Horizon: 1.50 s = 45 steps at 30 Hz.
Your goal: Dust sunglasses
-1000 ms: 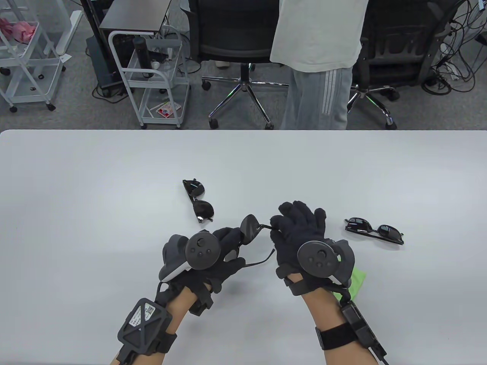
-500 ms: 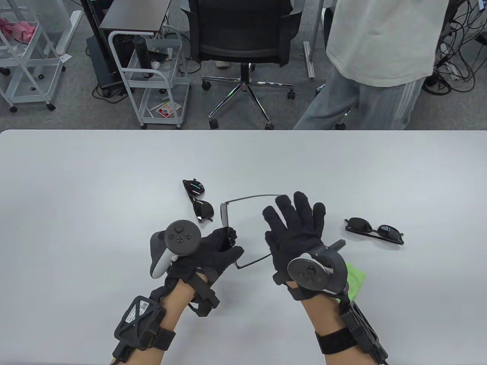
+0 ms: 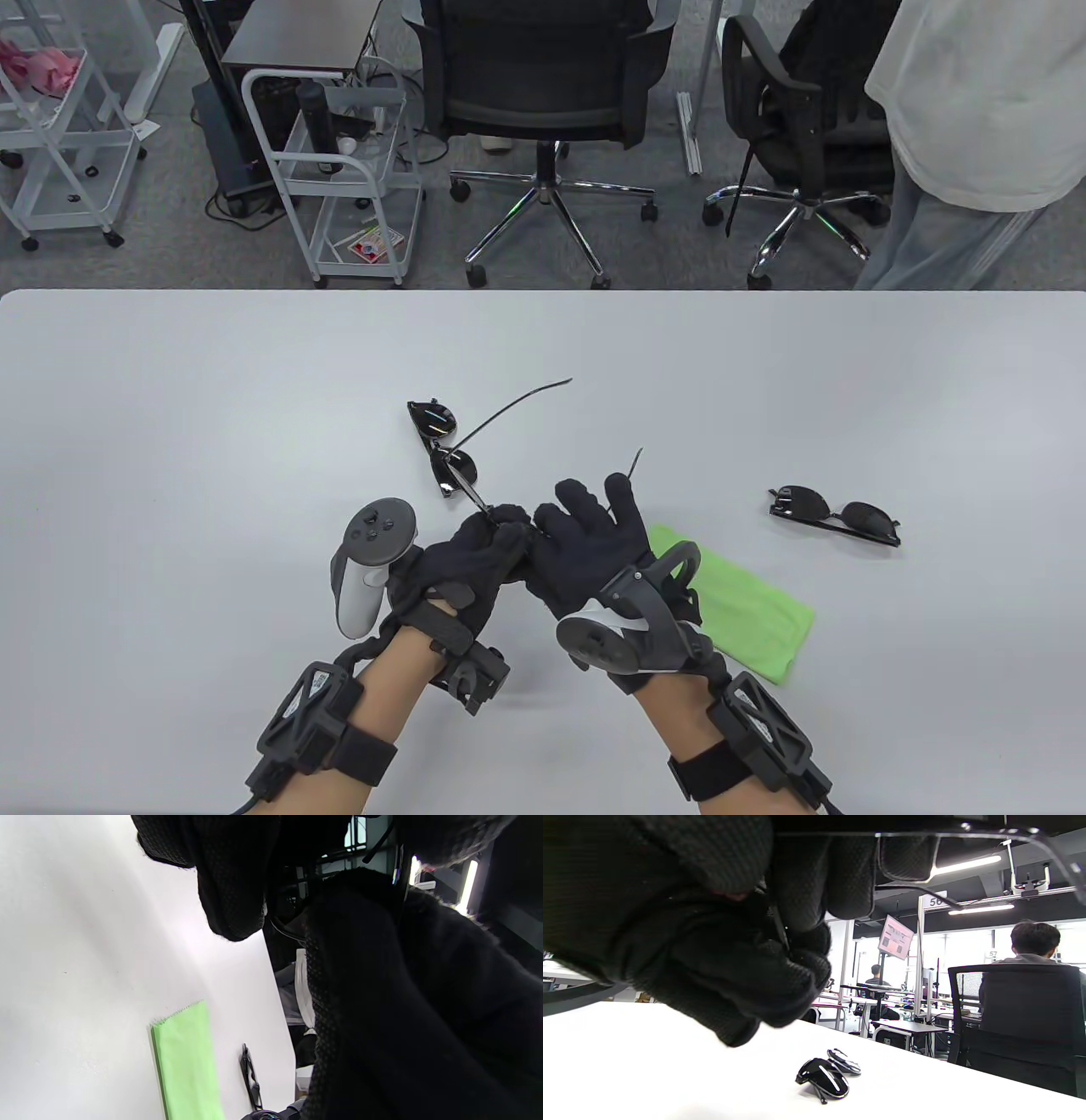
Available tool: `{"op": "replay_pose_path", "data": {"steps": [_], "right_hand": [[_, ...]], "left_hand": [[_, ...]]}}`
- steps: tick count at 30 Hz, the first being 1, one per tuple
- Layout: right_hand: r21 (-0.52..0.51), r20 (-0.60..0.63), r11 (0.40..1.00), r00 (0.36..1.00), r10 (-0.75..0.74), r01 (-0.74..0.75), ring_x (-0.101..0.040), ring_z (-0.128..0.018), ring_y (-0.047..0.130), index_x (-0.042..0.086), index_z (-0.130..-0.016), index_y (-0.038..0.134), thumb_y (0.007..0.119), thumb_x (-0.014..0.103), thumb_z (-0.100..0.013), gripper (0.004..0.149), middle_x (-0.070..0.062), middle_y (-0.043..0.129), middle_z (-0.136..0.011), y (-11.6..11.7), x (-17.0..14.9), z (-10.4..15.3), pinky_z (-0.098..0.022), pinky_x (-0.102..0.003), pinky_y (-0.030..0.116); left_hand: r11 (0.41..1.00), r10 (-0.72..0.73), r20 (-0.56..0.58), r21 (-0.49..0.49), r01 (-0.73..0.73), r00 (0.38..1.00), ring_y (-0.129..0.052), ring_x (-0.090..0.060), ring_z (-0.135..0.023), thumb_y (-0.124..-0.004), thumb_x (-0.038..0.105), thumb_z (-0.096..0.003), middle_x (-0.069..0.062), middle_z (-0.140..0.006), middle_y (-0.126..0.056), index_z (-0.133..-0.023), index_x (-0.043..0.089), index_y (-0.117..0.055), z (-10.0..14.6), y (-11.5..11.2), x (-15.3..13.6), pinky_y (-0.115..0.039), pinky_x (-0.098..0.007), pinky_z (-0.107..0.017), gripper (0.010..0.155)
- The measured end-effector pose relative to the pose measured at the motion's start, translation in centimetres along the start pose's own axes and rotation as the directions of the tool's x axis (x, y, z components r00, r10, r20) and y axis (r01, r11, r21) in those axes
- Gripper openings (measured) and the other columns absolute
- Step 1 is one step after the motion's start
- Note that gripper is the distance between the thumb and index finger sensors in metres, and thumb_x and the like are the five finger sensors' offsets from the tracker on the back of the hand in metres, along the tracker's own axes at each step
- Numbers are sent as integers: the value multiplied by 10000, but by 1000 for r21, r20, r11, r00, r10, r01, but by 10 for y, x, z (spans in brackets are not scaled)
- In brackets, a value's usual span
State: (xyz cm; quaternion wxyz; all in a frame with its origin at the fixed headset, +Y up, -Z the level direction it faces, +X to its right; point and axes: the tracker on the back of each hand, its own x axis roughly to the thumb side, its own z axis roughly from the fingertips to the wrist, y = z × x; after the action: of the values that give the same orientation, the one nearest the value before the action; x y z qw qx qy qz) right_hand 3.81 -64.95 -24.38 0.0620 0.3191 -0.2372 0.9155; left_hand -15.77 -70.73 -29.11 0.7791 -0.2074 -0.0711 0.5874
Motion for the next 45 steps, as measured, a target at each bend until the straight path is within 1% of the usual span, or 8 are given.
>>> {"op": "replay_pose_path", "data": {"steps": [5,8,10,14,19,35,39,45], "right_hand": [[-28,-91,996,992,-88,85,-451,-922,769,167,-717,963,818,421,-423,415,-92,919,-907,-9,-25,7,-637,-740,468],[-20,-162,968,954,-251,251,-448,-928,773,172,-719,964,811,426,-425,418,-91,924,-908,-14,-48,11,-636,-749,462],[12,-191,928,912,-363,372,-469,-939,741,161,-726,960,811,416,-430,418,-106,910,-921,-11,-58,14,-634,-762,433],[118,-203,868,868,-454,482,-498,-962,681,160,-726,962,810,414,-431,418,-131,872,-958,-1,-67,14,-629,-772,409],[262,-203,791,833,-515,553,-526,-982,605,176,-737,956,804,413,-432,415,-150,807,-1011,9,-64,13,-625,-773,378],[258,-282,728,771,-572,635,-550,-985,557,202,-785,936,813,404,-440,418,-169,748,-1050,10,-86,21,-609,-779,334],[89,-283,812,797,-534,576,-548,-984,561,124,-998,724,850,401,-428,646,-203,654,-1085,-4,-91,24,-619,-775,363],[-9,-241,958,929,-281,287,-363,-761,935,182,-809,919,919,348,-387,453,-86,941,-870,-24,-92,26,-633,-686,609]], "left_hand": [[847,-495,30,241,474,868,-1122,-207,-681,-710,671,-348,-11,-897,-914,-947,247,-755,11,16,24,-735,-462,-678,735],[452,-831,-22,556,698,556,-1176,-86,-487,-766,669,-328,108,-732,-1031,-825,346,-867,29,27,49,-790,-427,-660,601],[259,-919,-53,666,699,390,-1081,-61,-722,-798,663,-313,158,-911,-877,-942,400,-704,38,24,57,-727,-417,-729,688],[113,-993,34,583,805,115,-351,-219,-1162,-861,643,-273,157,-1172,-195,-1036,416,-146,33,1,55,-381,-516,-836,1070],[-124,-987,17,540,832,-158,-366,-201,-1162,-915,643,-218,176,-1172,-208,-1021,429,-153,25,-21,45,-378,-524,-836,1128],[-202,-957,44,612,765,-288,-720,-93,-979,-879,623,-294,176,-1069,-541,-1047,398,-318,26,-34,47,-519,-484,-819,965],[-190,-972,-10,614,766,-233,-795,-101,-929,-877,637,-288,149,-1056,-599,-1056,376,-375,25,-28,48,-562,-489,-803,954],[-189,-982,-94,590,785,-166,-833,-109,-905,-888,635,-293,125,-1052,-635,-1065,358,-413,20,-10,44,-595,-494,-785,948]]}}
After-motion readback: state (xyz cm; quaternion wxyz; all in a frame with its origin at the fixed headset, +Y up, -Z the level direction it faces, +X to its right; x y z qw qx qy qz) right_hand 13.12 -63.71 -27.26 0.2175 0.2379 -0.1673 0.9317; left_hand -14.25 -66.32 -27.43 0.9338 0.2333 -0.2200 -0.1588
